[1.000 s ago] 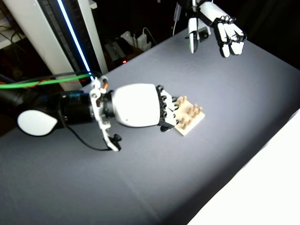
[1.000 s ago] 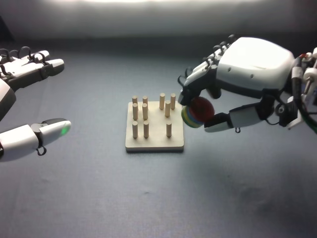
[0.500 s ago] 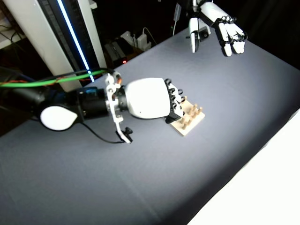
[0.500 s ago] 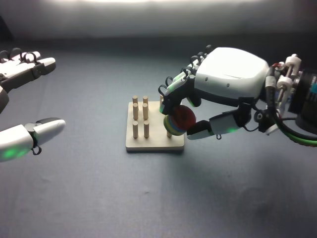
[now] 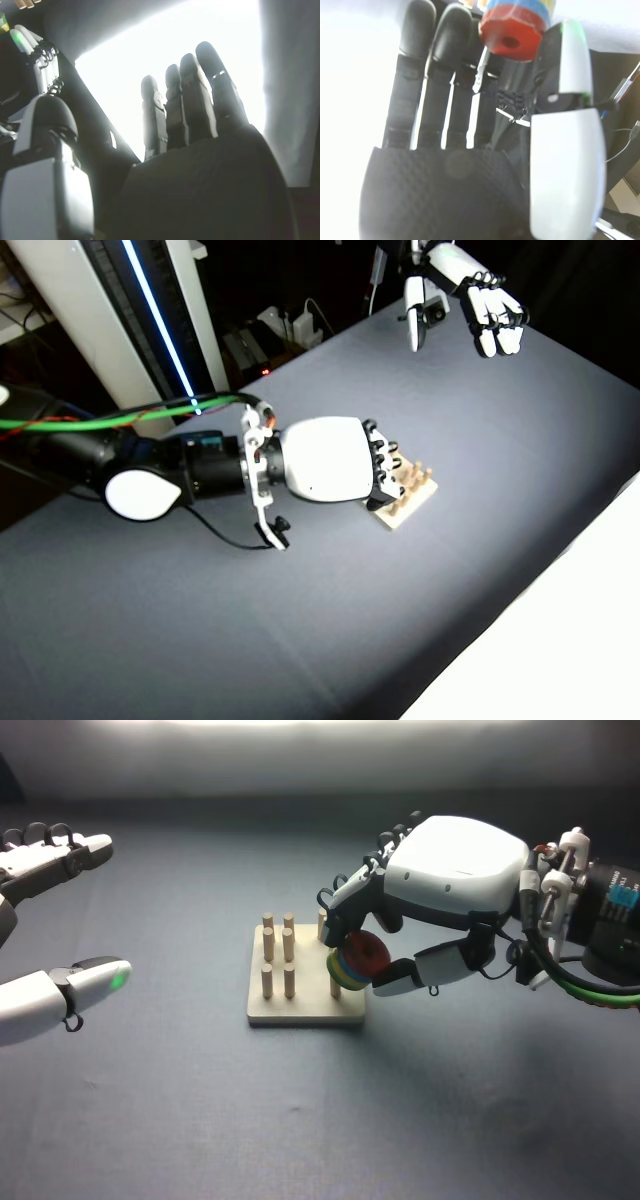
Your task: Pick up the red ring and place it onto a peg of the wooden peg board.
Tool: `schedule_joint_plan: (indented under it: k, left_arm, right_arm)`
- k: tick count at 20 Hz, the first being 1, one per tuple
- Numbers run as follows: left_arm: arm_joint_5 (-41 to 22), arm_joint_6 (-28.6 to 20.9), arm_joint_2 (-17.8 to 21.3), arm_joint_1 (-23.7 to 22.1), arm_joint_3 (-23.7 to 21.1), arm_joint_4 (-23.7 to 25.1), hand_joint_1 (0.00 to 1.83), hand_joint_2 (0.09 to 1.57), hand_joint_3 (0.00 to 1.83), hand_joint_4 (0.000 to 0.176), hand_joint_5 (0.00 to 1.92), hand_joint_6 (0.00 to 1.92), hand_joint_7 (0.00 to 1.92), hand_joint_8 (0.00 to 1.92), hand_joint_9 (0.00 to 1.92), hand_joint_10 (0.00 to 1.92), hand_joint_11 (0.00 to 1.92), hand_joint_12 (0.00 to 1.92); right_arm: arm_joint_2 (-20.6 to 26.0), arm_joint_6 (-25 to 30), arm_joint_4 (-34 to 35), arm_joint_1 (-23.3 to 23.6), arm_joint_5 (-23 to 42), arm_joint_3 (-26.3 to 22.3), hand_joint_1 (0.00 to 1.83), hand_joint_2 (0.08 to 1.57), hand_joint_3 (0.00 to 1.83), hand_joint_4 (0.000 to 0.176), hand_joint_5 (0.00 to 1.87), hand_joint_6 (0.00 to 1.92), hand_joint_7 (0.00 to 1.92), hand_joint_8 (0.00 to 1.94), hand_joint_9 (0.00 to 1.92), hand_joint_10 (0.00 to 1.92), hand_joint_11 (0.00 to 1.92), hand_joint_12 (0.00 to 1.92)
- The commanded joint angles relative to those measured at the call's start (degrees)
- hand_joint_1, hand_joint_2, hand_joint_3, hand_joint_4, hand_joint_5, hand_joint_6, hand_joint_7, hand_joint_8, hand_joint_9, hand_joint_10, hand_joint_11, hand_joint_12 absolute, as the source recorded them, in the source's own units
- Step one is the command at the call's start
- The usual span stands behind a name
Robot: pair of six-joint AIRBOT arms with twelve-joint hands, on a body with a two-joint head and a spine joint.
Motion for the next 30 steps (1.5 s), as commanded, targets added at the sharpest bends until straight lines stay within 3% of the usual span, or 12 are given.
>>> schedule_joint_plan:
  k: [1,5,10,12,14,16,20,22,26,28,29,30]
  left_arm:
    - [-7.2,-0.3,0.0,-0.3,0.4,0.4,0.68,1.09,0.0,0.074,0.37,0.0,0.33,0.0,0.31,0.0,0.0,1.01]
    - [-7.3,-0.4,0.0,-0.3,0.6,0.3,0.74,1.09,0.0,0.042,0.4,0.01,0.36,0.01,0.35,0.01,0.0,1.04]
    - [-7.3,-0.6,-0.2,-0.3,0.7,0.3,0.72,1.1,0.0,0.065,0.4,0.0,0.27,0.0,0.26,0.0,0.0,0.85]
    - [-7.3,-0.6,-0.2,-0.3,0.8,0.2,0.71,1.1,0.0,0.032,0.41,0.0,0.25,0.0,0.24,0.0,0.0,0.84]
    - [-7.3,-0.6,-0.2,-0.3,0.8,0.1,0.7,1.11,0.0,0.041,0.4,0.0,0.22,0.0,0.22,0.0,0.0,0.8]
    - [-7.3,-0.7,-0.3,-0.3,0.8,0.1,0.67,1.1,0.0,0.012,0.39,0.0,0.23,0.01,0.24,0.01,0.0,0.9]
    - [-7.2,-0.8,-0.5,-0.3,0.9,0.0,0.69,1.1,0.0,0.025,0.37,0.0,0.24,0.0,0.24,0.01,0.0,0.9]
    - [-7.2,-0.8,-0.5,-0.3,0.9,0.0,0.67,1.1,0.0,0.001,0.36,0.0,0.3,0.01,0.29,0.02,0.0,0.97]
    - [-7.3,-1.0,-0.5,-0.3,0.9,0.0,0.64,1.09,0.0,0.015,0.38,0.0,0.38,0.01,0.37,0.02,0.0,1.16]
    - [-7.3,-1.0,-0.5,-0.3,0.9,0.0,0.67,1.09,0.0,0.003,0.4,0.01,0.43,0.01,0.4,0.02,0.0,1.15]
    - [-7.3,-1.1,-0.5,-0.3,0.9,0.0,0.66,1.09,0.0,0.037,0.37,0.0,0.37,0.0,0.34,0.0,0.0,1.08]
    - [-7.4,-1.1,-0.5,-0.3,0.9,0.0,0.67,1.09,0.0,0.036,0.39,0.01,0.39,0.01,0.36,0.01,0.0,1.1]
  right_arm:
    - [-0.2,0.1,1.5,0.7,5.0,0.2,1.39,1.08,0.0,0.0,0.98,0.96,1.1,0.72,0.99,1.1,0.8,1.16]
    - [-0.9,0.1,1.5,0.8,4.5,0.8,1.39,1.07,0.0,0.0,0.98,1.0,1.13,0.65,1.0,1.07,0.81,1.12]
    - [-1.1,0.1,1.4,1.1,4.5,0.9,1.39,1.07,0.0,0.0,0.98,1.0,1.11,0.66,1.01,1.07,0.82,1.12]
    - [-1.1,0.1,1.3,1.5,4.8,0.7,1.38,1.08,0.0,0.0,0.98,1.05,1.12,0.64,0.97,1.05,0.76,1.05]
    - [-1.0,0.2,1.1,1.8,5.7,0.2,1.38,1.08,0.0,0.0,0.97,1.06,1.13,0.63,0.96,1.04,0.75,1.04]
    - [-1.0,0.2,0.6,2.0,6.4,-0.3,1.39,1.07,0.0,0.0,0.97,1.02,1.15,0.6,1.0,1.05,0.82,1.07]
    - [-1.0,0.2,0.0,2.4,6.6,-0.5,1.39,1.07,0.0,0.0,0.95,1.02,1.13,0.66,1.01,1.06,0.82,1.11]
    - [-1.0,0.2,0.0,2.4,6.4,-0.4,1.39,1.06,0.0,0.0,0.98,0.98,1.17,0.59,1.01,1.05,0.84,1.11]
    - [-1.2,0.2,-0.2,2.4,5.6,-0.4,1.4,1.06,0.0,0.0,0.98,0.88,1.13,0.69,1.05,1.08,0.92,1.16]
    - [-1.3,0.2,-0.5,2.4,5.4,-0.4,1.39,1.07,0.0,0.0,0.97,0.87,1.1,0.76,1.02,1.15,0.89,1.25]
    - [-1.3,0.2,-0.5,2.4,5.4,-0.4,1.39,1.07,0.0,0.0,0.98,0.85,1.12,0.76,1.0,1.15,0.82,1.3]
    - [-1.3,0.2,-0.6,2.4,5.3,-0.5,1.39,1.07,0.0,0.0,0.98,0.81,1.12,0.76,1.0,1.18,0.85,1.36]
